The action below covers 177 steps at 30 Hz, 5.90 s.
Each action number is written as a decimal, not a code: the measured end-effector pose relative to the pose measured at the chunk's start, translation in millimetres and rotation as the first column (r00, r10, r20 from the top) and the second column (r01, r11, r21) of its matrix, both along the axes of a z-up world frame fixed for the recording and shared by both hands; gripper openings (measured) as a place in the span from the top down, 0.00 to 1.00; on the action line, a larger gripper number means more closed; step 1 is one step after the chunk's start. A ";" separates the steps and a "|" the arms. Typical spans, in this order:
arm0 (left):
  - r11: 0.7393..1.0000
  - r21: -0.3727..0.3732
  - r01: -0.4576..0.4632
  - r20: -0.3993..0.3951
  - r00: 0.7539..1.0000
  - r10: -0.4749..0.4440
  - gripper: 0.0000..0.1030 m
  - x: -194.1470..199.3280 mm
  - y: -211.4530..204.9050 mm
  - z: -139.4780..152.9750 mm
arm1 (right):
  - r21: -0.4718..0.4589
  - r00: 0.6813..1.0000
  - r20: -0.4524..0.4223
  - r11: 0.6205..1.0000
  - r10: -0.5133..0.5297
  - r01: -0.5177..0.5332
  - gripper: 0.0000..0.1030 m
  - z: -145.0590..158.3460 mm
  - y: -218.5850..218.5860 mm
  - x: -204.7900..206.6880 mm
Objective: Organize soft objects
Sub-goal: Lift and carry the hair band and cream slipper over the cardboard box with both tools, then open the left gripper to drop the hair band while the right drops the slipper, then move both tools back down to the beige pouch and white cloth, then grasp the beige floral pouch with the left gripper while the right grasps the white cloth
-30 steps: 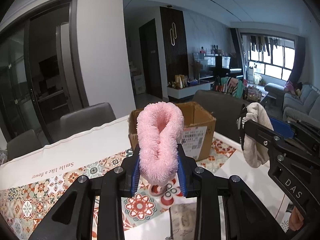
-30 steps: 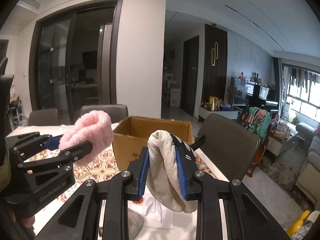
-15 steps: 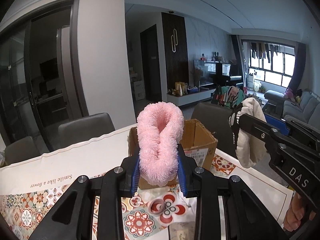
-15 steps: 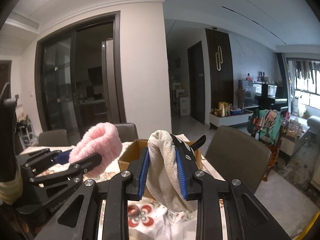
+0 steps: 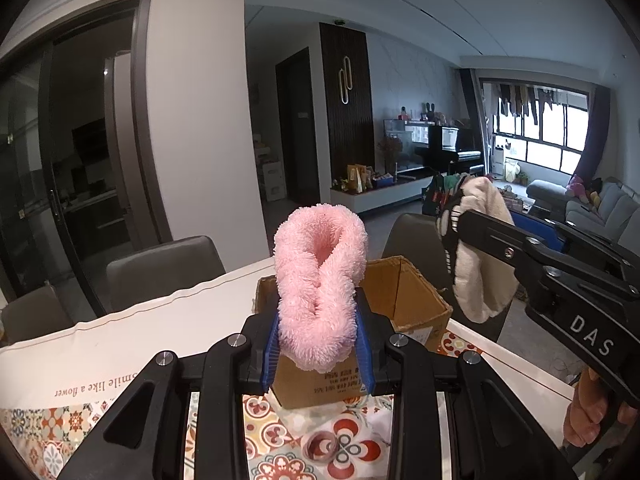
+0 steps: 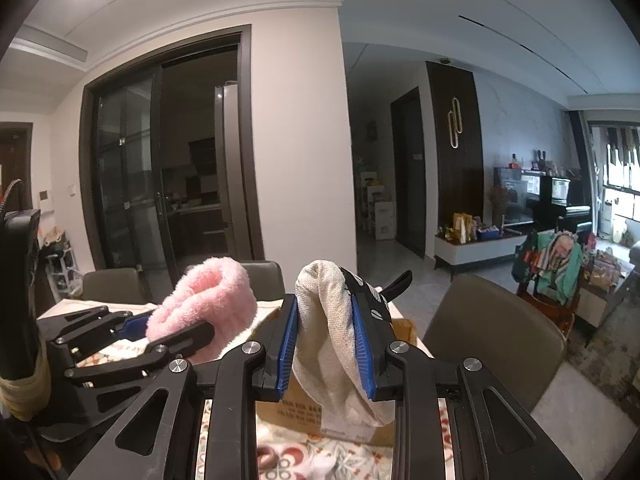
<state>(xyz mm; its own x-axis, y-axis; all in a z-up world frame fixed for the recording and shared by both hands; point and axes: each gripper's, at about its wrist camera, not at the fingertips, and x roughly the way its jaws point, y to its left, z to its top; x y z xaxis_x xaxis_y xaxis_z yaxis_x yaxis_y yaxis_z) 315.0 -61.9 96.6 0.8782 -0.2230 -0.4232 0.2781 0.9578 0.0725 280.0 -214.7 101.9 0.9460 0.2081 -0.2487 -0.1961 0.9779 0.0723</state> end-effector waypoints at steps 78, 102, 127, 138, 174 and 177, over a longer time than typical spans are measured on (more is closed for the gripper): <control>0.996 0.086 -0.007 -0.163 0.986 0.021 0.53 63.2 -18.8 -53.9 | -0.076 0.966 -0.248 0.996 -0.066 0.049 0.56 -56.0 -15.7 89.9; 0.996 0.081 -0.027 -0.162 0.986 0.040 0.53 -48.4 -13.3 -49.5 | -0.027 0.963 -0.262 0.998 -0.066 0.061 0.56 -60.0 -16.0 -16.9; 0.996 0.093 -0.009 -0.285 0.958 0.036 0.53 -118.1 -29.8 -137.4 | -0.050 0.907 -0.415 0.997 -0.072 0.056 0.56 -136.2 -38.3 -78.8; 0.995 0.102 0.021 -0.337 0.941 0.015 0.53 -137.1 -29.4 -177.5 | -0.117 0.887 -0.460 0.993 -0.038 -0.018 0.56 -171.1 -27.7 -89.5; 0.998 0.067 0.013 -0.414 0.910 0.016 0.55 -105.2 -35.1 -222.1 | -0.152 0.815 -0.578 0.975 0.047 -0.163 0.57 -234.9 -7.6 -31.4; 0.998 0.064 0.014 -0.413 0.911 0.014 0.58 -104.5 -34.0 -223.0 | -0.160 0.820 -0.571 0.974 0.040 -0.159 0.57 -235.0 -6.3 -31.1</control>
<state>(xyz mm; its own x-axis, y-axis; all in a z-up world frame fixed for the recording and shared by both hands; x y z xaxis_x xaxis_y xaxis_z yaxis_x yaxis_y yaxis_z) 210.4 -95.9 -126.4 0.6218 -0.1831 -0.7615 0.2965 0.9549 0.0126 248.9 -221.0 -133.2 0.6055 0.1854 -0.7740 -0.2766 0.9609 0.0138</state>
